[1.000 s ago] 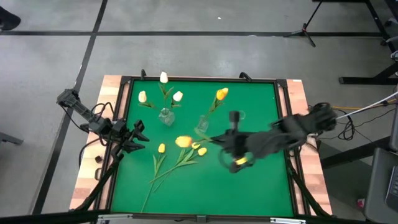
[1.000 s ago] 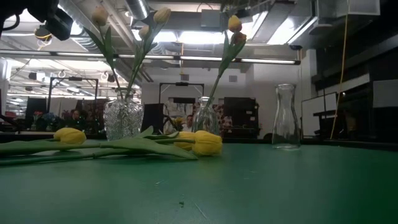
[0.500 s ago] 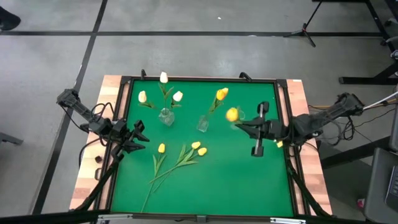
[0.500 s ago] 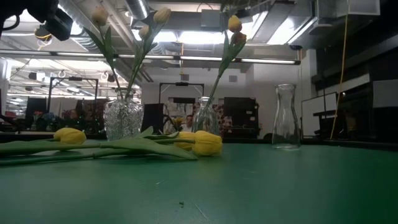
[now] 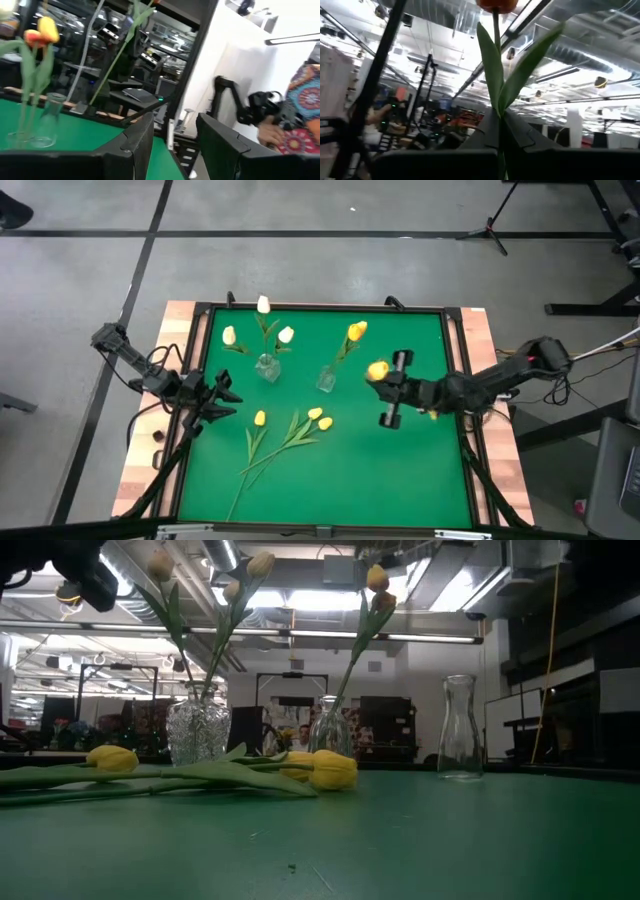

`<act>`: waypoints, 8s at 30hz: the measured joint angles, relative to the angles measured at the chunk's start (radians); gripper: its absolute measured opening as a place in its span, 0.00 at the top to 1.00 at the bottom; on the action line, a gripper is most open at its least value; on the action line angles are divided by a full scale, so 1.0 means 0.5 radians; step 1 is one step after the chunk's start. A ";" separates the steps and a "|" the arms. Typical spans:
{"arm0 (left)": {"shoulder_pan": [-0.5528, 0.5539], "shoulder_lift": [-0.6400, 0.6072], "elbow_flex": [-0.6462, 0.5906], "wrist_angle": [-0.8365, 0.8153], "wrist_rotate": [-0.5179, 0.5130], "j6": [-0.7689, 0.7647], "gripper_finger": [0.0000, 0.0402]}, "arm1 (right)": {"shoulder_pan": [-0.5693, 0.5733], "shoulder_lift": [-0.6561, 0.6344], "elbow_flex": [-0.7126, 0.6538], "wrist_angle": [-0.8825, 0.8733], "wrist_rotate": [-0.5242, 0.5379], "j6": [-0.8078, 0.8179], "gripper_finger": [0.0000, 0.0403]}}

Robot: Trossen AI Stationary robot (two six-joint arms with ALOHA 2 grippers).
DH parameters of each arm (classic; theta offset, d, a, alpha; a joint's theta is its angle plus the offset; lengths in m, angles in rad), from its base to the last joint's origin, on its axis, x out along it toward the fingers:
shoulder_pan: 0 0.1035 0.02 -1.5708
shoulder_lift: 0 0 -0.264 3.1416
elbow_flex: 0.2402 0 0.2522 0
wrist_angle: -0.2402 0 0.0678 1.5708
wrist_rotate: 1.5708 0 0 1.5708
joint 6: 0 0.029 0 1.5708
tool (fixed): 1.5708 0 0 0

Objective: Sort flowers into vase by color
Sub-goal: Put the yellow red flower into the middle transparent vase, then put the left yellow flower into the right transparent vase

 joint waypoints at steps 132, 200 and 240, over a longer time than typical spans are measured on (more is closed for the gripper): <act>-0.121 1.151 0.670 -1.519 -0.306 -1.701 0.63 | 0.252 0.986 0.439 0.109 1.093 0.131 0.59; -0.335 2.689 1.362 -2.029 -0.200 -2.821 0.85 | 0.360 0.985 0.439 0.002 1.397 0.179 0.59; -0.071 2.669 2.041 -0.723 -1.423 0.057 0.99 | 1.018 0.685 0.480 0.155 1.851 -0.315 0.59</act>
